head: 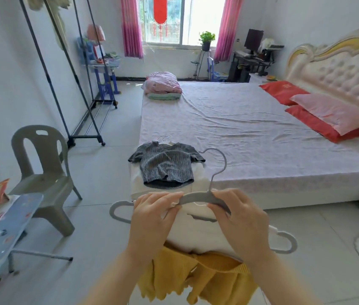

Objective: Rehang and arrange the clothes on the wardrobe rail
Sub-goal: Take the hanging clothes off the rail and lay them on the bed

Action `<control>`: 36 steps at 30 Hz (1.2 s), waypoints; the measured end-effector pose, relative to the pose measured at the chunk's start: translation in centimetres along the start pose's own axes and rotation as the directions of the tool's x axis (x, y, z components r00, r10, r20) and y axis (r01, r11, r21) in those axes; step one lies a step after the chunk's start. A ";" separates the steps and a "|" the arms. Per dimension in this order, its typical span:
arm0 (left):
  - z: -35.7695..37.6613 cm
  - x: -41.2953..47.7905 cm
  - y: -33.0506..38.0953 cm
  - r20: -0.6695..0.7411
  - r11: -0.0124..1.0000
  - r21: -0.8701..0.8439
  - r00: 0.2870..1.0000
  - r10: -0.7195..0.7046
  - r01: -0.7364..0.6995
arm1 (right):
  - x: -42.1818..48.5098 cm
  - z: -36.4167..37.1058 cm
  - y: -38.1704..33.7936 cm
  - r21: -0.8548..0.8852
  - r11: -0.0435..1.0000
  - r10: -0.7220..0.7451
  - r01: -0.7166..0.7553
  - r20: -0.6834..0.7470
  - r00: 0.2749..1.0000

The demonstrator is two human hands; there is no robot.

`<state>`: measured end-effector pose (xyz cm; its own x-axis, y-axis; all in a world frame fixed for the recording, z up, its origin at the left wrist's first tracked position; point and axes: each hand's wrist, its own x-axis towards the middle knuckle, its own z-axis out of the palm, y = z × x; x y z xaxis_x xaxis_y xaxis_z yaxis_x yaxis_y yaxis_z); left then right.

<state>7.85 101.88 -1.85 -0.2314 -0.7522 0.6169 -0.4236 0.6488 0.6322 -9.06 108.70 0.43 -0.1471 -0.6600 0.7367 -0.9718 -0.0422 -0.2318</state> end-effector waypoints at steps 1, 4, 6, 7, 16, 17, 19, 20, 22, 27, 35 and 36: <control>1.0 1.4 -0.6 -0.016 1.000 0.005 1.000 -0.024 0.024 | 1.6 1.2 1.1 0.005 1.000 -0.010 0.010 0.008 1.000; 3.7 5.7 -2.7 -0.040 0.996 0.019 0.995 -0.087 0.088 | 6.0 5.1 3.9 0.032 0.999 -0.039 0.038 0.037 0.999; 5.3 8.4 -4.6 -0.057 0.993 0.026 0.992 -0.116 0.118 | 8.6 7.9 5.5 0.054 0.996 -0.072 0.069 0.051 0.996; 6.1 9.8 -5.6 -0.062 0.992 0.024 0.990 -0.123 0.125 | 9.9 9.4 6.3 0.064 0.995 -0.081 0.077 0.058 0.995; 13.0 24.0 -18.8 -0.083 0.992 0.063 0.991 -0.100 0.106 | 22.1 25.5 11.4 0.106 0.993 -0.061 0.049 0.111 0.992; 13.5 25.4 -20.2 -0.072 0.991 0.066 0.991 -0.115 0.119 | 23.3 27.2 11.7 0.117 0.992 -0.054 0.040 0.118 0.992; 14.5 28.5 -22.8 -0.057 0.987 0.092 0.990 -0.126 0.131 | 25.7 30.4 12.5 0.125 0.992 -0.050 0.034 0.126 0.991; 15.1 30.1 -24.1 -0.046 0.985 0.096 0.989 -0.137 0.141 | 27.0 31.9 12.9 0.134 0.991 -0.040 0.021 0.139 0.989; 16.1 33.0 -26.1 -0.028 0.982 0.091 0.986 -0.165 0.167 | 29.4 34.7 13.8 0.147 0.989 -0.010 -0.016 0.172 0.985; 19.1 39.5 -31.7 -0.004 0.969 0.126 0.977 -0.213 0.212 | 35.1 41.9 16.0 0.151 0.988 0.007 -0.041 0.215 0.977; 25.3 47.6 -41.3 0.018 0.924 0.222 0.946 -0.323 0.311 | 42.3 55.1 20.8 0.191 0.962 0.086 -0.195 0.467 0.880; 26.2 48.4 -42.5 0.025 0.905 0.267 0.936 -0.350 0.332 | 43.1 57.0 21.4 0.164 0.956 0.119 -0.245 0.544 0.830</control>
<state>-8.26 34.89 -11.17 -0.0900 -0.9344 0.3446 -0.6938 0.3070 0.6514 -25.69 36.59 -9.03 -0.1379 -0.9614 0.2383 -0.8626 -0.0016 -0.5059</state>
